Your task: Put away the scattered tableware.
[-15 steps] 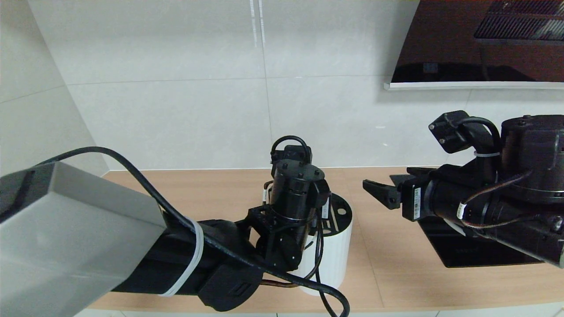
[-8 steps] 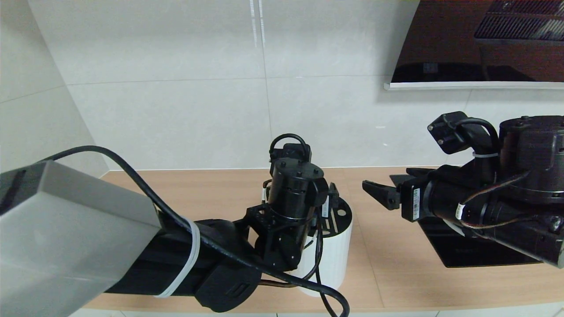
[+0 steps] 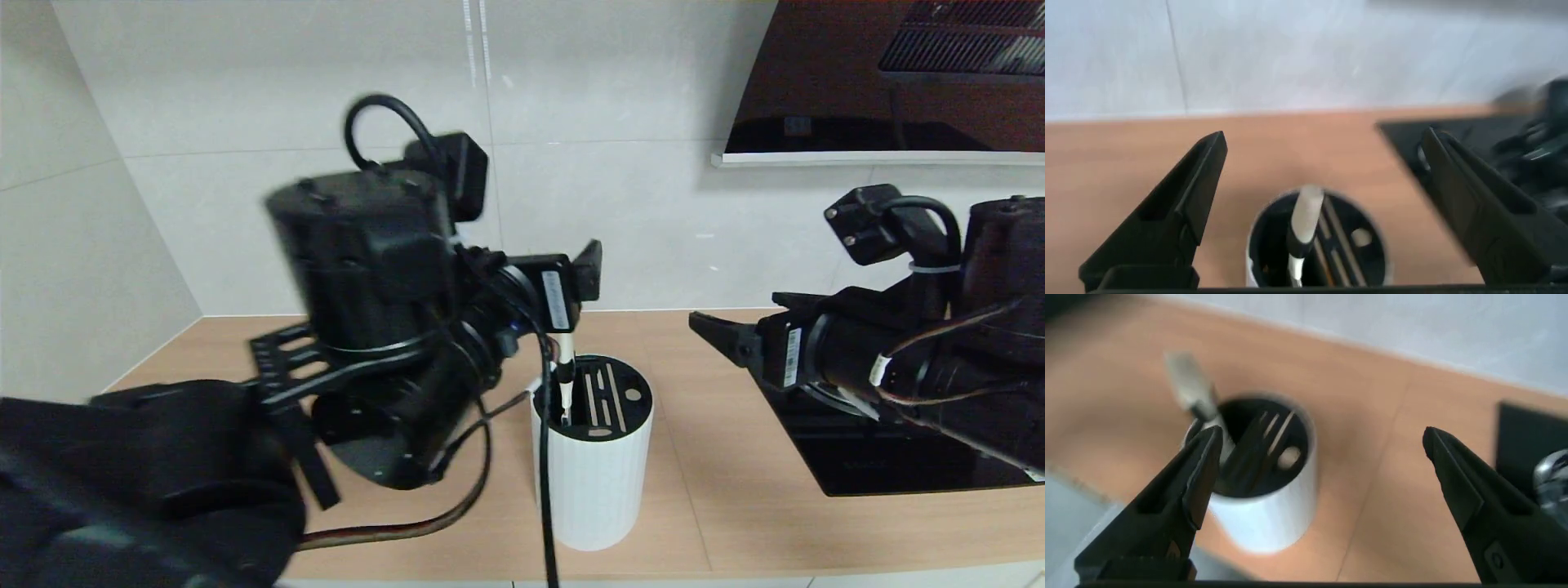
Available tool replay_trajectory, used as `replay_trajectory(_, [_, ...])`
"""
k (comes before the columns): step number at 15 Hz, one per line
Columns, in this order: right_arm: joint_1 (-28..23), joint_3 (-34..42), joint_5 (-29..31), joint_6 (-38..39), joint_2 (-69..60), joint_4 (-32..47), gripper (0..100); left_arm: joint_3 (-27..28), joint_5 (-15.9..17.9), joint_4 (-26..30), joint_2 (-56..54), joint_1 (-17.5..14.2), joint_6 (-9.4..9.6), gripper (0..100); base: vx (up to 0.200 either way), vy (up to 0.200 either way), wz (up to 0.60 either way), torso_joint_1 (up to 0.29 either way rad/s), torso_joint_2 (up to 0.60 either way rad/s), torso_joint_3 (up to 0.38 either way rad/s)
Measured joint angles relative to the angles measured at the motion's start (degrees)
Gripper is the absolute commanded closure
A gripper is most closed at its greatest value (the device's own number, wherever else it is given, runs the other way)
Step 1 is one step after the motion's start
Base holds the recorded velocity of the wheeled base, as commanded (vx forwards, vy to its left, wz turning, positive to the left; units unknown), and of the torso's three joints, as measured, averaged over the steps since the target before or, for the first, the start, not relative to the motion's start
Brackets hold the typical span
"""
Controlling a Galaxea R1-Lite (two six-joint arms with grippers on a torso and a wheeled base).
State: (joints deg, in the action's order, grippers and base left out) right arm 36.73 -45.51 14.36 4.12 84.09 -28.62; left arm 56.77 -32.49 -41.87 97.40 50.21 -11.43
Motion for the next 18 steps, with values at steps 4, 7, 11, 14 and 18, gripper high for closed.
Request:
replay_trajectory(4, [-6.4,6.8,0.0,-0.1,-9.1,-0.7,0,-10.7,4.5,4.8,-22.5,-3.2,6.51,0,0.0,0.0,0.0,0.0,0.0,0.0])
replay_trajectory(7, [-15.5,14.3,-2.3,0.0,-20.7,-0.7,0,-23.0,7.7,10.7,-39.4,-10.6,8.22,0,0.0,0.0,0.0,0.0,0.0,0.0])
replay_trajectory(11, [-25.5,22.3,-7.5,-1.7,-42.3,5.9,0,-33.1,9.1,22.6,-61.7,-22.2,8.86,0,0.0,0.0,0.0,0.0,0.0,0.0])
replay_trajectory(14, [-28.8,24.3,-8.9,-4.3,-60.8,21.9,0,-35.7,11.0,33.8,-77.5,-31.7,9.01,0,0.0,0.0,0.0,0.0,0.0,0.0])
replay_trajectory(18, [-33.8,26.9,-7.1,-6.0,-75.9,34.1,0,-37.5,10.8,40.4,-89.2,-43.1,9.01,0,0.0,0.0,0.0,0.0,0.0,0.0])
